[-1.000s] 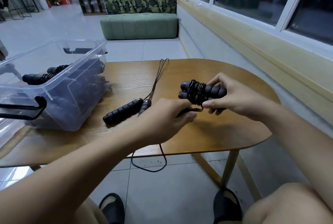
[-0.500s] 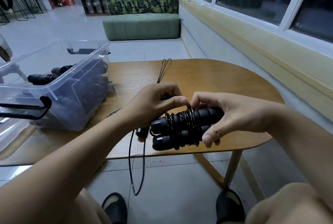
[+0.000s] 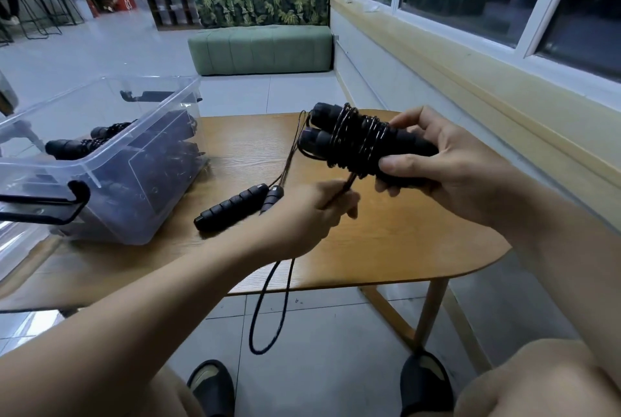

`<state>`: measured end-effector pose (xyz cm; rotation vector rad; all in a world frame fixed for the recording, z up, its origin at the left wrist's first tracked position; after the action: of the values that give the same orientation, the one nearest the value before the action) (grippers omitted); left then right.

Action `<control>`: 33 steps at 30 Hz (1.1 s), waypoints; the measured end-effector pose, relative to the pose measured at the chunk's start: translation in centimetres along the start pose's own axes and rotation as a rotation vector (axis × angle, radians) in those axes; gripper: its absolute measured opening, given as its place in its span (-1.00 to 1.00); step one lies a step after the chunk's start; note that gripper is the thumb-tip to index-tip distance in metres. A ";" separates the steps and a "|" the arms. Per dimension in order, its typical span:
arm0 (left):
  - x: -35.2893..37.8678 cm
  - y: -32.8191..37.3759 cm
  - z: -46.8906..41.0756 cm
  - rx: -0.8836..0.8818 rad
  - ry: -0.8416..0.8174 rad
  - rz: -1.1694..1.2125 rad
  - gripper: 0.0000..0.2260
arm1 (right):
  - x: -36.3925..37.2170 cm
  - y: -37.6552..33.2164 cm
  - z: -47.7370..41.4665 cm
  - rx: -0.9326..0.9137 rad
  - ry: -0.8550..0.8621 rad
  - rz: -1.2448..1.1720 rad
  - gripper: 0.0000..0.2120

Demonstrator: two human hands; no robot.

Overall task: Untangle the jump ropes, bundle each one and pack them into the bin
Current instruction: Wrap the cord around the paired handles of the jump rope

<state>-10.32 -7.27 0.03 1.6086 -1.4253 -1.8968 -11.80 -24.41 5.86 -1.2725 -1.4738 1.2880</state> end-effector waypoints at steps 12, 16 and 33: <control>0.4 2.6 1.2 0.139 -0.043 -0.473 -0.77 | -3.1 3.7 -1.4 0.063 0.132 0.570 -0.59; -2.4 2.8 1.0 0.188 0.074 -0.399 -0.80 | -1.9 4.8 -1.4 0.106 0.033 0.597 -0.62; -6.6 0.1 0.0 0.166 0.078 0.272 -0.72 | 5.3 0.3 1.4 0.063 -0.438 0.275 -0.58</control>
<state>-8.05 -2.55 4.04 1.4523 -1.7072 -1.5840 -14.14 -19.51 5.07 -1.2332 -1.5712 1.8726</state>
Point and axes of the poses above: each hand's wrist, its own z-axis away from the middle knuckle, its own x-axis out of the palm, y = z × x, the point moved 8 cm from there along -z, towards the middle knuckle, and after that the axes turned 4 degrees about y, right-handed, at the moved point
